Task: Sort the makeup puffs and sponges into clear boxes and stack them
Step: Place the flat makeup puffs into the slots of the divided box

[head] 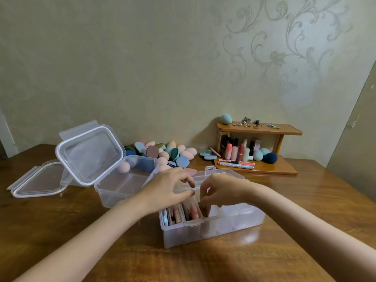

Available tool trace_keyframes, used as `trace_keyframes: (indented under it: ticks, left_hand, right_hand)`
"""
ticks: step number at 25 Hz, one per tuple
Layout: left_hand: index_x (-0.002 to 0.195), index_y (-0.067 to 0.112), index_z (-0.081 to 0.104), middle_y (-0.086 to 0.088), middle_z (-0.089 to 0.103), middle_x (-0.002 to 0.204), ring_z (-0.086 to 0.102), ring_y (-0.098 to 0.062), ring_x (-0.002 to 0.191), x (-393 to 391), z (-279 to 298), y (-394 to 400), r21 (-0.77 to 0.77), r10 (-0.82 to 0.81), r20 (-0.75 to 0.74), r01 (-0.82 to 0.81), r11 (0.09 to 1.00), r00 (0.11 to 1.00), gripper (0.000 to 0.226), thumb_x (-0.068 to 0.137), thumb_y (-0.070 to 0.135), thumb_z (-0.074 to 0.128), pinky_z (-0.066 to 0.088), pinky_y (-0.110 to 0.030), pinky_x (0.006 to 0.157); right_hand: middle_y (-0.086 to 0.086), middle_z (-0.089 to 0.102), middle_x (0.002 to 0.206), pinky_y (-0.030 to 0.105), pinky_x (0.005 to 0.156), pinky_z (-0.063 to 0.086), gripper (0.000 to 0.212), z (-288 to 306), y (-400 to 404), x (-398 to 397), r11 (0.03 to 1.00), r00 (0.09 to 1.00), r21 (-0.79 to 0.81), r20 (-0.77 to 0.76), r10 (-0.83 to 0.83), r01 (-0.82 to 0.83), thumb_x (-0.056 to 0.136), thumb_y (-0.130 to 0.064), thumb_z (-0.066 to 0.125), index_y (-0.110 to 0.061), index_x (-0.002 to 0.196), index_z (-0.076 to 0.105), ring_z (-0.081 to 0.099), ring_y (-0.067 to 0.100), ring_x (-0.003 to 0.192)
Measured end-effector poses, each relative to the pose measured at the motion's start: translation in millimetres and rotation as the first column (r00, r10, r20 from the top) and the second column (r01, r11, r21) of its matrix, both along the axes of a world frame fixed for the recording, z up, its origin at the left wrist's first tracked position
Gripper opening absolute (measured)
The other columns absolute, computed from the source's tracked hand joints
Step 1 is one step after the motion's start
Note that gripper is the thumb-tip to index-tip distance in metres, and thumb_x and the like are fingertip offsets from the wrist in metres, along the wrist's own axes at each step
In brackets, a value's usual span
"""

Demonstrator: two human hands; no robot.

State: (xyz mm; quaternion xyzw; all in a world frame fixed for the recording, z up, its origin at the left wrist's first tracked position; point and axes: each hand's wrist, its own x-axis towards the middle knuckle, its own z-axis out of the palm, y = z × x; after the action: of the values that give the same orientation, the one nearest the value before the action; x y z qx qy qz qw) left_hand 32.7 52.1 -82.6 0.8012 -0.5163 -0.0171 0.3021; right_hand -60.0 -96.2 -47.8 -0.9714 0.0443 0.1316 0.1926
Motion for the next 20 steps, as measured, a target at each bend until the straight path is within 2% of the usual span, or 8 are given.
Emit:
trace_keyframes:
  ticks: [3,6,9,12,14,16,18,20]
  left_hand:
    - [0.114,0.033,0.059,0.015,0.052,0.122,0.046,0.001,0.114,10,-5,-9,0.096,-0.062,-0.055,0.067,0.993,0.997,0.024,0.090,0.031,0.056,0.041,-0.026,0.102]
    - [0.114,0.036,0.060,0.013,0.055,0.120,0.050,0.002,0.110,18,-13,-9,0.081,-0.057,-0.127,0.068,0.994,0.990,0.027,0.092,0.023,0.054,0.044,-0.017,0.094]
    - [0.118,0.035,0.059,0.025,0.050,0.117,0.043,0.018,0.105,19,-18,-6,0.055,-0.053,-0.132,0.060,0.997,0.990,0.030,0.094,0.019,0.051,0.033,0.001,0.085]
    - [0.121,0.032,0.058,0.018,0.050,0.131,0.037,0.012,0.119,20,-21,-6,0.048,-0.066,-0.103,0.072,0.996,0.992,0.031,0.094,0.017,0.049,0.025,0.003,0.084]
    - [0.123,0.031,0.056,0.014,0.047,0.139,0.034,0.004,0.128,21,-22,-5,0.056,-0.052,-0.091,0.057,0.997,0.994,0.032,0.095,0.017,0.047,0.021,0.006,0.082]
    - [0.124,0.031,0.056,0.013,0.047,0.139,0.034,0.005,0.126,20,-23,-5,0.055,-0.050,-0.073,0.054,0.997,0.996,0.033,0.095,0.017,0.046,0.022,0.003,0.086]
    - [0.122,0.030,0.057,0.012,0.050,0.135,0.035,0.008,0.121,20,-21,-4,0.063,-0.055,-0.077,0.060,0.996,0.996,0.033,0.095,0.016,0.047,0.032,-0.008,0.098]
    - [0.119,0.029,0.059,0.011,0.054,0.129,0.043,0.002,0.119,18,-19,-3,0.067,-0.060,-0.062,0.064,0.996,0.996,0.032,0.094,0.014,0.048,0.040,-0.025,0.105]
  right_hand:
    - [0.001,0.072,0.080,0.011,0.052,0.041,0.015,13,-16,27,0.994,0.980,0.086,0.180,-0.081,0.066,0.090,-0.016,0.056,-0.008,0.087,0.069,0.052,0.003,0.053]
    - [-0.001,0.065,0.068,0.015,0.050,0.042,0.019,14,-38,84,0.957,0.889,0.126,0.355,-0.289,0.261,0.087,-0.014,0.057,-0.006,0.077,0.070,0.054,0.009,0.059]
    - [0.008,0.067,0.102,0.030,0.081,0.047,0.031,-16,-30,137,0.977,0.961,0.043,0.177,-0.214,0.210,0.089,-0.025,0.056,-0.003,0.104,0.071,0.056,0.020,0.090]
    - [0.009,0.058,0.098,0.028,0.080,0.036,0.045,-42,-15,159,0.981,0.982,-0.062,0.036,-0.183,0.185,0.094,-0.042,0.045,-0.004,0.109,0.063,0.048,0.019,0.090]
    - [0.008,0.053,0.090,0.028,0.077,0.034,0.041,-46,-10,162,0.971,0.976,-0.100,0.054,-0.213,0.217,0.094,-0.041,0.044,-0.006,0.106,0.061,0.046,0.019,0.088]
    - [0.005,0.051,0.078,0.025,0.076,0.035,0.037,-43,-6,161,0.960,0.972,-0.160,0.083,-0.221,0.232,0.093,-0.034,0.051,-0.003,0.109,0.062,0.046,0.017,0.086]
    - [0.007,0.055,0.084,0.023,0.071,0.036,0.036,-33,-5,152,0.942,0.974,-0.255,0.105,-0.199,0.220,0.087,-0.029,0.059,-0.002,0.110,0.063,0.047,0.017,0.084]
    - [0.014,0.065,0.097,0.024,0.064,0.039,0.028,-17,-14,134,0.946,0.939,-0.238,0.315,-0.139,0.220,0.080,-0.015,0.062,-0.001,0.103,0.070,0.051,0.019,0.080]
